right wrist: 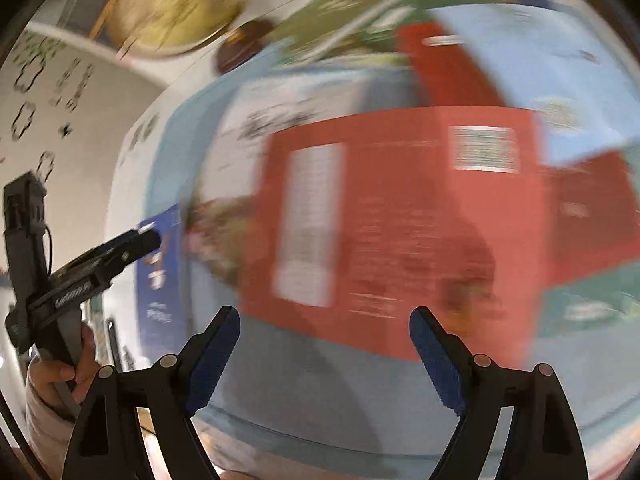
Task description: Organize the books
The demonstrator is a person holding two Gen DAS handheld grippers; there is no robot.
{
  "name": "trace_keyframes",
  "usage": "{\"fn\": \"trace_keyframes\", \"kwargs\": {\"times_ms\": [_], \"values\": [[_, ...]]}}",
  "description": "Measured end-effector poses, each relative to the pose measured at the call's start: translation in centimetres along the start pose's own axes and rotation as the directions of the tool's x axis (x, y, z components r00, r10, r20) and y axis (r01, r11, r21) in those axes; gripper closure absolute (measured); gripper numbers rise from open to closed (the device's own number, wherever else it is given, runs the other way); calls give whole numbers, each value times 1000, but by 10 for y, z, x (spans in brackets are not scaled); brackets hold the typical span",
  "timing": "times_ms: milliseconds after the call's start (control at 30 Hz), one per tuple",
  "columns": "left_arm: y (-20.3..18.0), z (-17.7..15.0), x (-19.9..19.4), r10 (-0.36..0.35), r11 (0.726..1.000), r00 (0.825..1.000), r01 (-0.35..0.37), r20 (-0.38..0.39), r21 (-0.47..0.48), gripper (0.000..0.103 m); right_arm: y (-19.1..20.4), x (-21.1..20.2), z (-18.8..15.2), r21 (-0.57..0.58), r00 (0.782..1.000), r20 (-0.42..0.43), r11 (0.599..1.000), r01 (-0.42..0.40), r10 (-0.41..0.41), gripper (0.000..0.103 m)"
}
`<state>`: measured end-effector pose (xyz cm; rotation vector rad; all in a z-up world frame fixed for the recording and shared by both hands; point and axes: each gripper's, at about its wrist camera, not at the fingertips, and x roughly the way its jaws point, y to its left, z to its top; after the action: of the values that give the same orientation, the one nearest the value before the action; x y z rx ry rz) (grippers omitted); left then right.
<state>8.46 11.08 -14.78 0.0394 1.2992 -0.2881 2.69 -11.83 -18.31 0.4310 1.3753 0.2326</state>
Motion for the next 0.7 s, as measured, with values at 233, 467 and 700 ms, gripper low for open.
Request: {"fn": "trace_keyframes", "kwargs": {"times_ms": [233, 467, 700], "values": [[-84, 0, 44, -61, 994, 993, 70, -100, 80, 30, -79, -38, 19, 103, 997, 79, 994, -25, 17, 18], [-105, -5, 68, -95, 994, 984, 102, -152, 41, 30, -103, -24, 43, 24, 978, 101, 982, -187, 184, 18], [-117, -5, 75, -78, 995, 987, 86, -140, 57, 19, -106, -11, 62, -26, 944, 105, 950, -312, 313, 14]]}}
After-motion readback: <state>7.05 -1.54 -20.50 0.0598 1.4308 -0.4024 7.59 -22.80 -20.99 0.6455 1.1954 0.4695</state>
